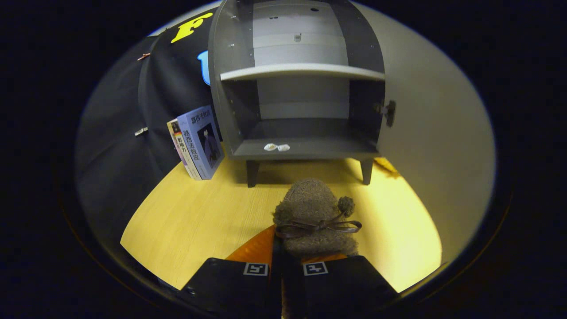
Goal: Open the shoe cabinet door, grab the shoes and put them into the shoe cabinet, then close the shoe cabinet door.
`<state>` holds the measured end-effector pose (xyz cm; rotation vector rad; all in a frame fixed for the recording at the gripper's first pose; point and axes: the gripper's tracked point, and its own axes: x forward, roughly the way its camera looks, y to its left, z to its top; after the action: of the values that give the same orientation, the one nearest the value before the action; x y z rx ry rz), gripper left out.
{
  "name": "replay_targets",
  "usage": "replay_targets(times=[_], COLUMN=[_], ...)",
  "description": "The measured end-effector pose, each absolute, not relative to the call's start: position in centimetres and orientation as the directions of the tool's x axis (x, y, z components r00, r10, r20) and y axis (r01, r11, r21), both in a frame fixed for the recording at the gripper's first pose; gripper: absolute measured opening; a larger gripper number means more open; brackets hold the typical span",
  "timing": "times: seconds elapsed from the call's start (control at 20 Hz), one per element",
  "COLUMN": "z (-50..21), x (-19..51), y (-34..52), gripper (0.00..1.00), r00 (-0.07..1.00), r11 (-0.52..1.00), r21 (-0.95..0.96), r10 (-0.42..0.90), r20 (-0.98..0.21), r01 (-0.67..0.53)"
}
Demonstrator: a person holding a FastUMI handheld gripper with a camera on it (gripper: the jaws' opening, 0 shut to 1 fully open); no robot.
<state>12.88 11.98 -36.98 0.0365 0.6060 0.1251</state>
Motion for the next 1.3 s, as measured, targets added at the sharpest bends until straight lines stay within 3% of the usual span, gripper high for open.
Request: replay_targets(times=[0.3, 0.65, 1.3], z=[-25.3, -14.2, -10.8], x=[14.0, 20.1, 39.4], y=[11.2, 11.8, 11.9], gripper=[0.14, 0.14, 0.14], r00=[0.827, 0.848, 0.856], r11=[0.99, 0.985, 0.997], r21=[0.068, 0.103, 0.017], r10=[0.141, 0.172, 0.077], r20=[-0.545, -0.501, -0.511], r01=[-0.124, -0.139, -0.08])
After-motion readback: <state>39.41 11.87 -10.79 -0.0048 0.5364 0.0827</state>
